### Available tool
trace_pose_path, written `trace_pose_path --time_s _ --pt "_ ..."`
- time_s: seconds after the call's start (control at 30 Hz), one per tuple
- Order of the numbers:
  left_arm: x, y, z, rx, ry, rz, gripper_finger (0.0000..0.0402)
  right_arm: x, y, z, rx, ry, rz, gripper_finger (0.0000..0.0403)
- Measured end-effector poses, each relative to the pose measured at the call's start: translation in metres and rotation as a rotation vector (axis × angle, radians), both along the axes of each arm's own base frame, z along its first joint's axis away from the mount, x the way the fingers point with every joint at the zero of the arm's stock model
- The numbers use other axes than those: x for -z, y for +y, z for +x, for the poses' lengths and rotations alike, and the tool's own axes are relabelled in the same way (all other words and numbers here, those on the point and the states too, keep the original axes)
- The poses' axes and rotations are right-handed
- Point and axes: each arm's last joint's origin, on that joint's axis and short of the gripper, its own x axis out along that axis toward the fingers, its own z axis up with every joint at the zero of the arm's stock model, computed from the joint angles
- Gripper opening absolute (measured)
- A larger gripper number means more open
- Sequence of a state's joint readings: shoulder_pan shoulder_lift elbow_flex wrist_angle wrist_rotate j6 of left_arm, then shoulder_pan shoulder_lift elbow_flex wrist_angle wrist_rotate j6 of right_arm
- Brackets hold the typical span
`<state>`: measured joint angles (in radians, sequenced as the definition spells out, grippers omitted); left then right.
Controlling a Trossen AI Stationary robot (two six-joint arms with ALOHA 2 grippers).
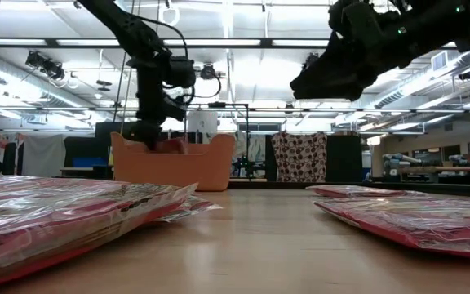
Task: Sort popcorn bags into baskets
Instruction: Put the popcorn bag into the orange bin
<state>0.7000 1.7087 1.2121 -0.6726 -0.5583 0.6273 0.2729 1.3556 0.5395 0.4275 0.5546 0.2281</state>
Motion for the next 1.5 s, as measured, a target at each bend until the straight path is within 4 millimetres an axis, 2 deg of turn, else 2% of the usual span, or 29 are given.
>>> trace_pose_path --time_s 0.1,0.23,0.3,0.43,0.57,0.7,0.8,0.9,1.13,1.33,1.5 --pt "-0.005 0.002 0.006 -0.015 -0.037 0.083 0.0189 0.003 -0.004 -0.002 0.004 -0.015 -0.027 0.0195" --pt "-0.009 -0.003 0.015 0.062 -0.154 0.029 0.0192 0.002 -0.011 0.0 0.011 -0.007 -0.086 0.0195" --pt "-0.012 -0.011 0.015 0.13 -0.186 -0.051 0.0189 0.0 -0.017 0.001 0.023 -0.015 -0.116 0.0195" --pt "-0.025 -0.042 0.017 0.251 -0.269 -0.248 0.018 -0.003 -0.028 0.004 0.025 -0.028 -0.163 0.0195" --pt "-0.037 -0.089 0.02 0.315 -0.359 -0.493 0.0173 -0.004 -0.038 0.006 -0.027 -0.014 -0.198 0.0192" --pt "-0.035 -0.134 0.028 0.376 -0.271 -0.593 0.0172 -0.006 -0.048 0.008 -0.095 -0.031 -0.216 0.019" --pt "-0.027 -0.166 0.033 0.451 -0.19 -0.562 0.0172 -0.008 -0.052 0.01 -0.135 -0.057 -0.208 0.019" --pt "-0.019 -0.198 0.035 0.493 -0.101 -0.446 0.0172 -0.008 -0.055 0.01 -0.152 -0.06 -0.201 0.0189" --pt "0.003 -0.26 0.02 0.56 0.028 -0.217 0.0172 -0.008 -0.052 0.01 -0.164 -0.059 -0.2 0.0188" --pt "0.026 -0.29 0.0 0.547 0.03 -0.117 0.0172 -0.009 -0.047 0.01 -0.187 -0.073 -0.199 0.0187" --pt "0.049 -0.298 -0.012 0.57 0.008 -0.073 0.0172 -0.011 -0.045 0.01 -0.195 -0.095 -0.195 0.0187"
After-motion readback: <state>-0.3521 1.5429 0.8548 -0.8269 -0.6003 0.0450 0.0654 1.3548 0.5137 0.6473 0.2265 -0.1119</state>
